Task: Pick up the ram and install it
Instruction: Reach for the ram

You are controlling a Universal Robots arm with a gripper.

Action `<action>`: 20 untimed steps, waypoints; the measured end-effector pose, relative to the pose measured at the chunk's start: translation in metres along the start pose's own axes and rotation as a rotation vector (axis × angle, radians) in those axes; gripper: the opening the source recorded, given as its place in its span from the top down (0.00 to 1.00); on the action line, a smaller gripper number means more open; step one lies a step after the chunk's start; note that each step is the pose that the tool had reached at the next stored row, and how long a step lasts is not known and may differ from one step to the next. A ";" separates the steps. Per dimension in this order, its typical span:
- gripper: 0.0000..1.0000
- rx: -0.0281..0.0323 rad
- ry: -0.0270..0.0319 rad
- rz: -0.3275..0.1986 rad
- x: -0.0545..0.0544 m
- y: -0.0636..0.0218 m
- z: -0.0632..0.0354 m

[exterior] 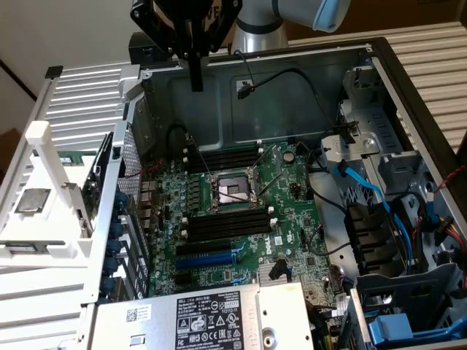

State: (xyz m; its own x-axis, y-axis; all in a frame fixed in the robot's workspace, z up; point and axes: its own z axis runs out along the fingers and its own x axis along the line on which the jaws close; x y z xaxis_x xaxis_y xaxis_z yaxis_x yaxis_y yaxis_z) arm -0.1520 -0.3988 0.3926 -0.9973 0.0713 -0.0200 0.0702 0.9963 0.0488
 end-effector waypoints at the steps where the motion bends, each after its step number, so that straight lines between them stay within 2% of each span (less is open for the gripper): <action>1: 0.90 0.0000 -0.0003 0.000 0.003 -0.0002 -0.0001; 5: 0.90 -0.0002 -0.0018 0.000 0.015 -0.0011 -0.0003; 20: 0.90 -0.0019 -0.0157 -0.001 0.074 -0.0052 -0.0017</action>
State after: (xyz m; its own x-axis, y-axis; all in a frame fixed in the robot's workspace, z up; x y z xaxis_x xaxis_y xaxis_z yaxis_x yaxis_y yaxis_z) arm -0.2262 -0.3988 0.3926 -0.9968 0.0713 -0.0358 0.0694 0.9963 0.0507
